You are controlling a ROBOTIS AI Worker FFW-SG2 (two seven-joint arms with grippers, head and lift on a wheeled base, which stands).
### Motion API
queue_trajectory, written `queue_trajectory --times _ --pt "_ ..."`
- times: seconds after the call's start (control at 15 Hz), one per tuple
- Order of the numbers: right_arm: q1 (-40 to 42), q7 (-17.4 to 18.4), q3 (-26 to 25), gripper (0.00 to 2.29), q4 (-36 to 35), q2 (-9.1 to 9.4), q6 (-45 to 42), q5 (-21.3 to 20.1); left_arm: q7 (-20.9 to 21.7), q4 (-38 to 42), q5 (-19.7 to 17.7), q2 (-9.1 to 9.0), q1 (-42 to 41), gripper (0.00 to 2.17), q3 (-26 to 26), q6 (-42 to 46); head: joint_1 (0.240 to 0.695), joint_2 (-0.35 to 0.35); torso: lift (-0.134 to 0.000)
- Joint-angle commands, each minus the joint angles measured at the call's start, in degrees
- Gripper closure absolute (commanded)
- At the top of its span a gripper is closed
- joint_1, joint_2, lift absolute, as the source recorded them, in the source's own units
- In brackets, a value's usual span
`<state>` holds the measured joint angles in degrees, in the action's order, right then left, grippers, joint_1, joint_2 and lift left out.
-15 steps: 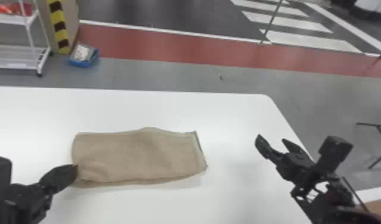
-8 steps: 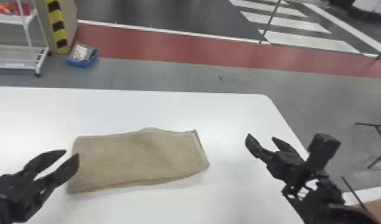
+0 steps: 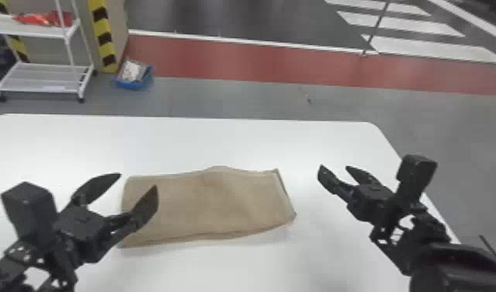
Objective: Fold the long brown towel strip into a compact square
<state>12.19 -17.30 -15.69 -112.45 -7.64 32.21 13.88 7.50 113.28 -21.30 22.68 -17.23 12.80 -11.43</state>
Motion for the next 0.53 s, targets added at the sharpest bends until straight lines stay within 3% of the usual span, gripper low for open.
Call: queue_trajectory --times 0.0,0.13,0.2,0.27,0.47 --pt "-3.58 -2.39 2.33 0.35 3.64 -0.36 0.80 -1.67 -0.38 -5.17 0.47 -1.24 4.66 0.36 5.92 -0.13 0.695 -0.211 -0.124" --pt "-5.16 -5.73 3.56 0.35 5.57 -0.44 1.15 -2.63 -0.47 -8.25 0.47 -1.77 7.38 0.62 8.74 -0.30 0.695 -0.224 -0.124" --pt "-5.60 -6.70 4.26 0.48 6.10 -0.53 1.68 -3.25 -0.47 -9.92 0.64 -2.12 8.52 0.76 9.44 -0.30 0.695 -0.225 -0.124" --pt "-6.30 -7.58 4.88 0.68 6.63 -0.80 3.79 -3.51 -0.56 -11.85 0.47 -2.38 9.75 1.01 10.23 -1.01 0.695 -0.225 -0.124" --pt "-8.59 -9.33 6.02 1.30 8.12 -0.97 7.83 -5.71 -0.30 -14.49 0.29 -2.56 11.86 1.07 11.64 -2.06 0.695 -0.214 -0.124"
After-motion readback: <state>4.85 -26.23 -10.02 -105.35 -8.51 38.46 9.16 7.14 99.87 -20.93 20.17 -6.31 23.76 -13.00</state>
